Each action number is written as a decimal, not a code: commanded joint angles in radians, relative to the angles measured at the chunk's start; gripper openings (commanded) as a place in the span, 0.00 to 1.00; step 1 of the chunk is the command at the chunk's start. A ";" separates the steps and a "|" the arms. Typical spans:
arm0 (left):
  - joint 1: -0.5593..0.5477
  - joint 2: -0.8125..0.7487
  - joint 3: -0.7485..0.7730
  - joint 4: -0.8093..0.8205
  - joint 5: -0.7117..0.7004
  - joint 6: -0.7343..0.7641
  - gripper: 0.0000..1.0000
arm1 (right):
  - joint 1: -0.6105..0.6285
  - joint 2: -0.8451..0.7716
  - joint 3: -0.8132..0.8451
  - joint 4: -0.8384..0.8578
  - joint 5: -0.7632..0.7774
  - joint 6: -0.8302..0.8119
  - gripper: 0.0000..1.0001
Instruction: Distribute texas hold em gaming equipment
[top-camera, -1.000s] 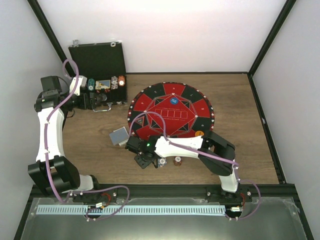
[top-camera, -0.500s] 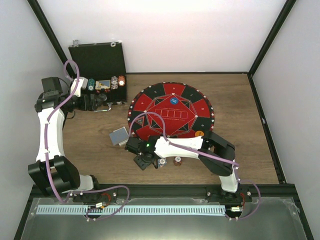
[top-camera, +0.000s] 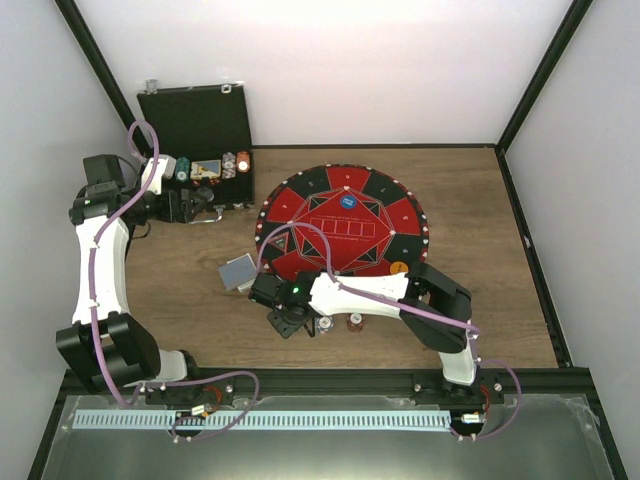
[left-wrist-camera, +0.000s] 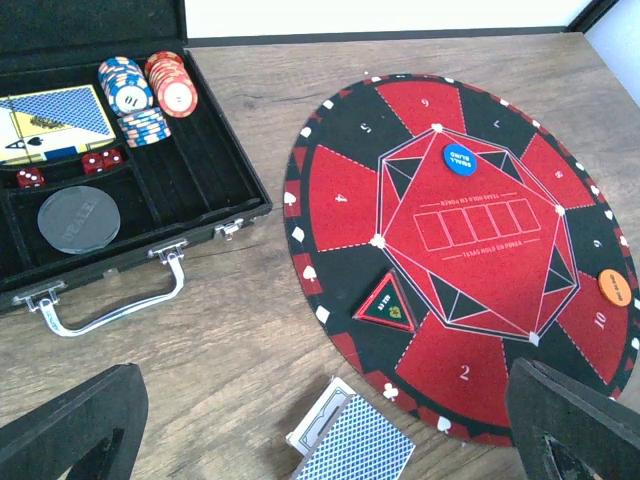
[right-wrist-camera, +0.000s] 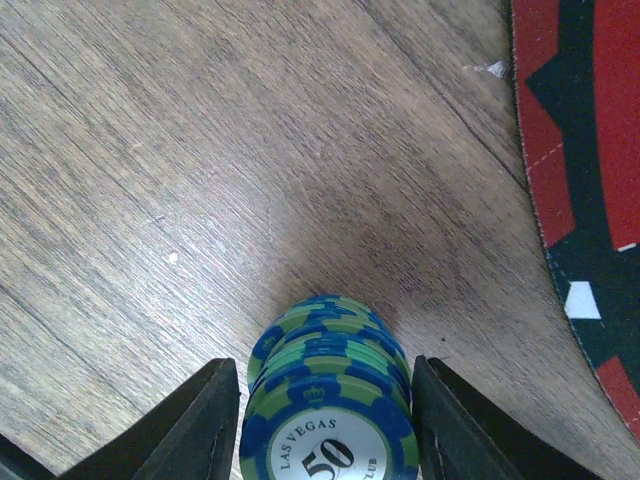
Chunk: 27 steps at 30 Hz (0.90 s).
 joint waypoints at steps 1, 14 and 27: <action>0.005 -0.021 0.006 -0.003 0.020 0.011 1.00 | 0.010 -0.023 0.028 -0.011 0.010 0.008 0.50; 0.004 -0.020 0.027 -0.013 0.020 0.004 1.00 | 0.010 -0.037 0.016 0.000 0.010 -0.004 0.29; 0.005 -0.021 0.047 -0.022 0.010 -0.012 1.00 | -0.038 -0.059 0.117 -0.086 0.091 -0.027 0.09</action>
